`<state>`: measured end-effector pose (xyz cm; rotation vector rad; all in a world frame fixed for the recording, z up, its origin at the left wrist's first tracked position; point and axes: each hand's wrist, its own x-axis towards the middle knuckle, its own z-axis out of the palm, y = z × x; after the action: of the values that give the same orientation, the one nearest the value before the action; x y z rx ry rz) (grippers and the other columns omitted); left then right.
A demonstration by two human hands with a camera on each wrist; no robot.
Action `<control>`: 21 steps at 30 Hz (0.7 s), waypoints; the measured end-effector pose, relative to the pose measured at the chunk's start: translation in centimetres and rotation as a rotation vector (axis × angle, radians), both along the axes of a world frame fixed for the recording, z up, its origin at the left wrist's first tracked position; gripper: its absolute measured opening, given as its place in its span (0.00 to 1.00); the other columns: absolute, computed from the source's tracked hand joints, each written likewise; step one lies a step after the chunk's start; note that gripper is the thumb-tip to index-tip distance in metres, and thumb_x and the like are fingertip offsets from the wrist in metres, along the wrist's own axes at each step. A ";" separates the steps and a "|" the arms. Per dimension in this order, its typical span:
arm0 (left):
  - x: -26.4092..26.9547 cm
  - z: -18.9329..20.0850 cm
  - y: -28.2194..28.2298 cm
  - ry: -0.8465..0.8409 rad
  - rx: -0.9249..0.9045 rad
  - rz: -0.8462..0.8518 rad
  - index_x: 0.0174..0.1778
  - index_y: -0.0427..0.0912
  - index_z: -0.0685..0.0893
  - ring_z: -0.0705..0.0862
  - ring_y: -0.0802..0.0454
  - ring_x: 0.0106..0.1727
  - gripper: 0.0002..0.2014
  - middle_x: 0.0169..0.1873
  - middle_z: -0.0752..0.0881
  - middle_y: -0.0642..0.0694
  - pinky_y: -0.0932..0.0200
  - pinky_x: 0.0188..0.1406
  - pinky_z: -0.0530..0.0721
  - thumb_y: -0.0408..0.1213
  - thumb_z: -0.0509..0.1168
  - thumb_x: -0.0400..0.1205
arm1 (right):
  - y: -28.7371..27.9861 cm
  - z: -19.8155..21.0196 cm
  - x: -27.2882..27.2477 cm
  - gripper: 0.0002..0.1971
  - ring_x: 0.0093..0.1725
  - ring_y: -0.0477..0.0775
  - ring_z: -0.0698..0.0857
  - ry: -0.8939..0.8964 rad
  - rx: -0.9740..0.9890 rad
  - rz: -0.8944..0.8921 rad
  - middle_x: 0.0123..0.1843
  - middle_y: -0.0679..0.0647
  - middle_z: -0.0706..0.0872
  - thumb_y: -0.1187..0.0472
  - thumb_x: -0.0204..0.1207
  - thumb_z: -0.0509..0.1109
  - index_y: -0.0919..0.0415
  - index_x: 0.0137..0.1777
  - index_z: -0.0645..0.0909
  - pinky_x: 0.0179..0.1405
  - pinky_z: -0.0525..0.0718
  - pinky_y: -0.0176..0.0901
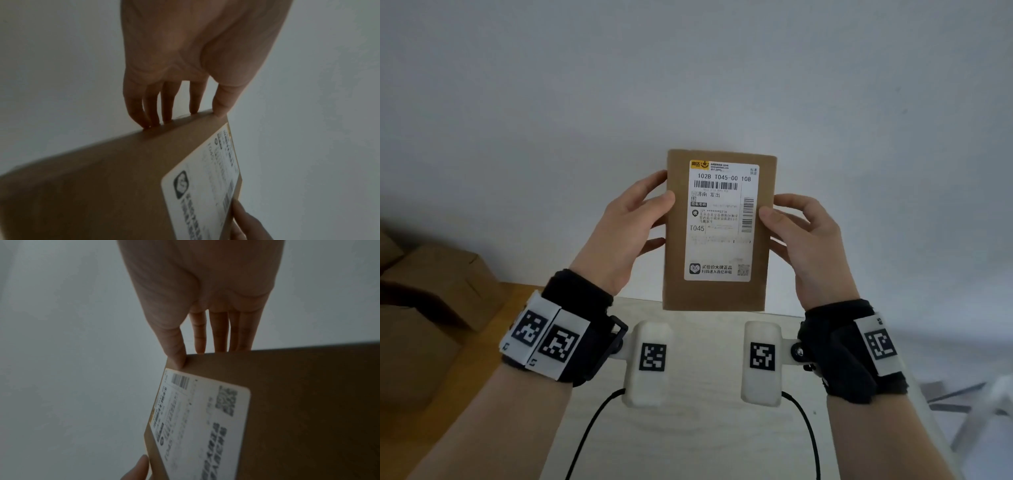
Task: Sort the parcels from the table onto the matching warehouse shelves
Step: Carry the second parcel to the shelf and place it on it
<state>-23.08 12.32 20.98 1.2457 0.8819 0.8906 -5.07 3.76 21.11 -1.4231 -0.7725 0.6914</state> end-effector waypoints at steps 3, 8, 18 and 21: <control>0.3 -0.5 -0.2 -0.009 -0.004 -0.052 0.74 0.59 0.77 0.87 0.57 0.56 0.20 0.48 0.92 0.60 0.50 0.61 0.81 0.42 0.61 0.85 | -1.1 -0.1 0.1 0.06 0.47 0.52 0.89 -0.015 -0.022 -0.038 0.47 0.54 0.92 0.64 0.77 0.71 0.58 0.51 0.80 0.52 0.87 0.43; 2.4 -1.9 -1.3 0.004 -0.031 -0.216 0.76 0.59 0.74 0.85 0.53 0.64 0.22 0.57 0.90 0.55 0.51 0.60 0.82 0.43 0.62 0.85 | -4.5 -0.4 1.2 0.09 0.43 0.45 0.89 -0.016 -0.056 -0.128 0.44 0.49 0.92 0.63 0.78 0.69 0.59 0.57 0.83 0.44 0.85 0.36; 8.5 -1.1 -8.9 -0.060 -0.052 -0.404 0.75 0.56 0.76 0.84 0.57 0.58 0.22 0.59 0.89 0.52 0.59 0.46 0.80 0.45 0.63 0.84 | -15.2 0.5 3.4 0.09 0.34 0.33 0.87 0.052 -0.024 -0.371 0.39 0.39 0.91 0.61 0.80 0.66 0.51 0.56 0.84 0.31 0.81 0.30; 10.6 0.5 -12.7 -0.087 0.008 -0.452 0.75 0.54 0.76 0.84 0.59 0.54 0.21 0.54 0.88 0.55 0.61 0.43 0.80 0.44 0.63 0.84 | -19.7 1.8 4.0 0.11 0.33 0.34 0.87 0.048 0.025 -0.447 0.38 0.39 0.92 0.60 0.80 0.66 0.51 0.59 0.84 0.28 0.81 0.29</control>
<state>-12.47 -0.40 21.49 1.3327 0.4966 0.5799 -1.09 -15.93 22.96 -1.4839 -0.4012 0.3662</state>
